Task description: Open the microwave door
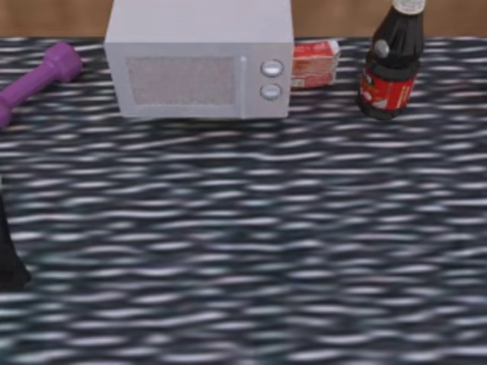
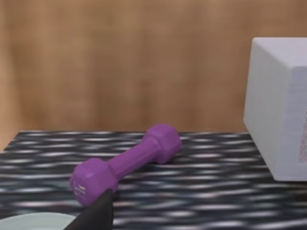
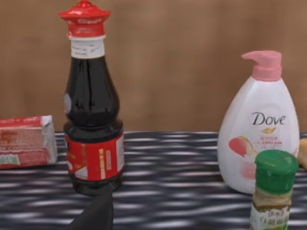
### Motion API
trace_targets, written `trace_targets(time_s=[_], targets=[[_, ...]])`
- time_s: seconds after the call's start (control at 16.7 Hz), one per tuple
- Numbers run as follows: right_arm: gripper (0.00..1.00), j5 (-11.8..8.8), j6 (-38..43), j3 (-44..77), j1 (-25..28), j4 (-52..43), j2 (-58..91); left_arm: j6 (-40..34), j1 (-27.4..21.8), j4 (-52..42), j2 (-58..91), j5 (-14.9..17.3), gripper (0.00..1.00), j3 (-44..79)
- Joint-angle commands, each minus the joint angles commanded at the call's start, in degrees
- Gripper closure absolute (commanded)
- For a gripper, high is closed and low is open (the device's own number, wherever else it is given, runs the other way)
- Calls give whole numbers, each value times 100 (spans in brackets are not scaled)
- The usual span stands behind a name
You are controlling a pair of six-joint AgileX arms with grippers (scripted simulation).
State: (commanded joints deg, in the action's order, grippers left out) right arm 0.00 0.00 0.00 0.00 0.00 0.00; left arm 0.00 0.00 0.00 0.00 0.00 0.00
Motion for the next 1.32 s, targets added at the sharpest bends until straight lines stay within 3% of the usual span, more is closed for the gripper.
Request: trace_targets(time_s=[0.3,0.54,1.32], targets=[[0,0,0,0,0,0,0,-91,-130,-260,350,-60,0,334],[0,0,0,0,0,0,0,-424,-550,-1100,1663,-269,0,1599],[0,0,0,0,0,0,0,-2392,-2635,-4849,9248,-1262,0,9750]])
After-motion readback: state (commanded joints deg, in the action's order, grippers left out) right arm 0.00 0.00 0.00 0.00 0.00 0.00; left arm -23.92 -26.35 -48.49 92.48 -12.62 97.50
